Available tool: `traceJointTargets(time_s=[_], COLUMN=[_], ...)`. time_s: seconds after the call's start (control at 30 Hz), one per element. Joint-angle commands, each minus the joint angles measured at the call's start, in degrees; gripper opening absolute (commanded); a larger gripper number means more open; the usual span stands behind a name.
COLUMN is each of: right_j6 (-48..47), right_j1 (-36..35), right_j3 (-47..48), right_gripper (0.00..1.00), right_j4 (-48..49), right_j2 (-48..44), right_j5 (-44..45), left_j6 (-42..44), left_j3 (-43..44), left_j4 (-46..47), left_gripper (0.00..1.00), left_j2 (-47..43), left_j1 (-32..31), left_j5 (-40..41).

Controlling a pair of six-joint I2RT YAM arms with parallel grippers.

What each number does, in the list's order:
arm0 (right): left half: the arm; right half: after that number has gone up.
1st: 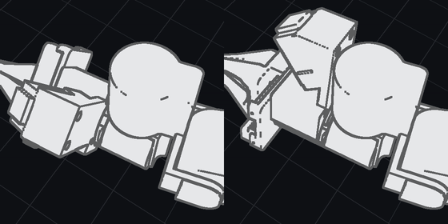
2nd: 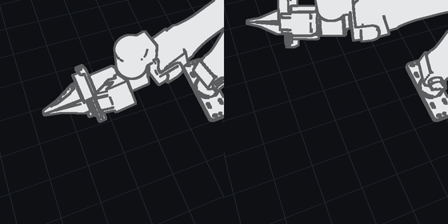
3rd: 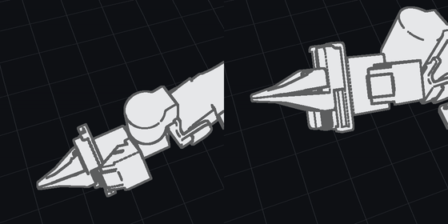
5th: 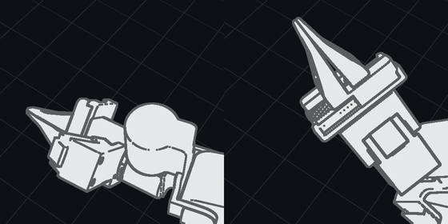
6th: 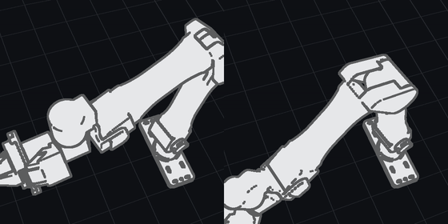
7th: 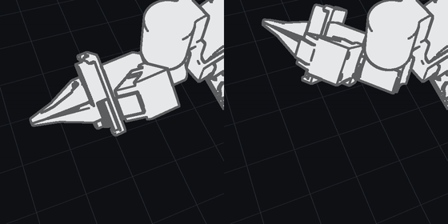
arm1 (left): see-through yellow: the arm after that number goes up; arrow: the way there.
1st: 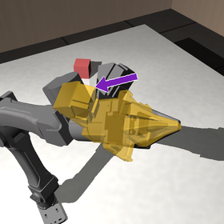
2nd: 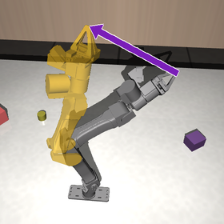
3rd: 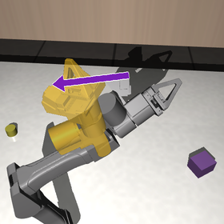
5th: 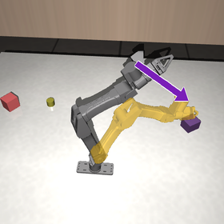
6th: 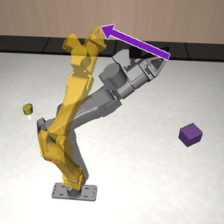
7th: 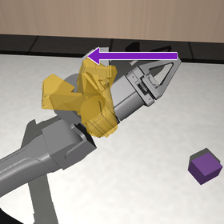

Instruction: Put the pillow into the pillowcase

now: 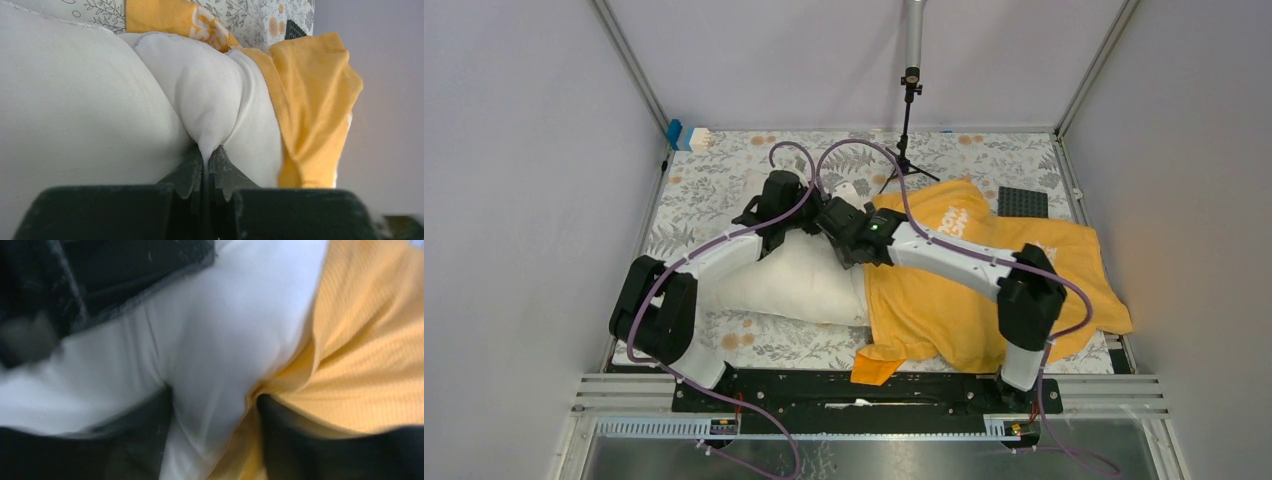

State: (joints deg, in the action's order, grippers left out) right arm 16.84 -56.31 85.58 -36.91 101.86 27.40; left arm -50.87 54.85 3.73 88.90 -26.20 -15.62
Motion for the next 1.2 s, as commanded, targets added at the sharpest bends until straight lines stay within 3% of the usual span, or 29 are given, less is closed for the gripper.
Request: traceJointTargets(time_s=[0.0, 0.03, 0.07, 0.2, 0.4, 0.5, 0.63, 0.9, 1.03, 1.17], right_j6=[3.84, 4.49, 4.95, 7.2, 13.34, 15.86, 19.75, 28.28, 31.53, 33.8], right_j1=[-0.5, -0.42, -0.24, 3.18, 13.97, 17.44, 22.78, 33.61, 37.42, 40.66], right_j3=[2.94, 2.89, 2.47, 3.29, 2.59, 4.67, 5.39, 3.43, 3.03, 2.52], right_gripper=[0.29, 0.06, 0.0, 0.0, 0.0, 0.0, 0.0, 0.0, 0.0, 0.0], right_j4=[-1.44, -1.25, -0.49, 1.42, 10.27, 12.22, 15.88, 23.94, 27.61, 30.12], right_j2=[10.13, 9.76, 8.79, 3.16, -7.87, -10.65, -14.17, -19.56, -22.08, -25.02], right_j5=[-1.37, -0.93, -1.44, -7.29, -23.74, -28.54, -35.06, -46.26, -50.64, -52.96], left_j6=[0.68, 0.99, 1.47, 2.71, 7.18, 7.95, 7.81, 7.32, 3.86, -2.33], left_j3=[3.08, 3.58, 3.98, 6.25, 14.79, 18.1, 19.94, 21.07, 14.86, 3.79], left_j4=[-2.06, -3.15, -3.58, -8.01, -18.49, -23.19, -29.44, -41.3, -42.45, -37.54], left_gripper=[0.0, 0.02, 0.05, 0.27, 0.7, 0.78, 0.82, 0.79, 0.78, 0.7], left_j2=[-0.13, -0.44, -0.85, -3.66, -14.0, -19.99, -27.87, -38.25, -40.68, -43.51], left_j1=[-0.65, -0.62, -0.55, 1.27, 3.48, 4.08, 6.18, 7.04, 7.31, 8.01], left_j5=[-3.25, -3.02, -2.61, -4.5, -7.38, -7.66, -5.05, 8.2, 11.49, 7.47])
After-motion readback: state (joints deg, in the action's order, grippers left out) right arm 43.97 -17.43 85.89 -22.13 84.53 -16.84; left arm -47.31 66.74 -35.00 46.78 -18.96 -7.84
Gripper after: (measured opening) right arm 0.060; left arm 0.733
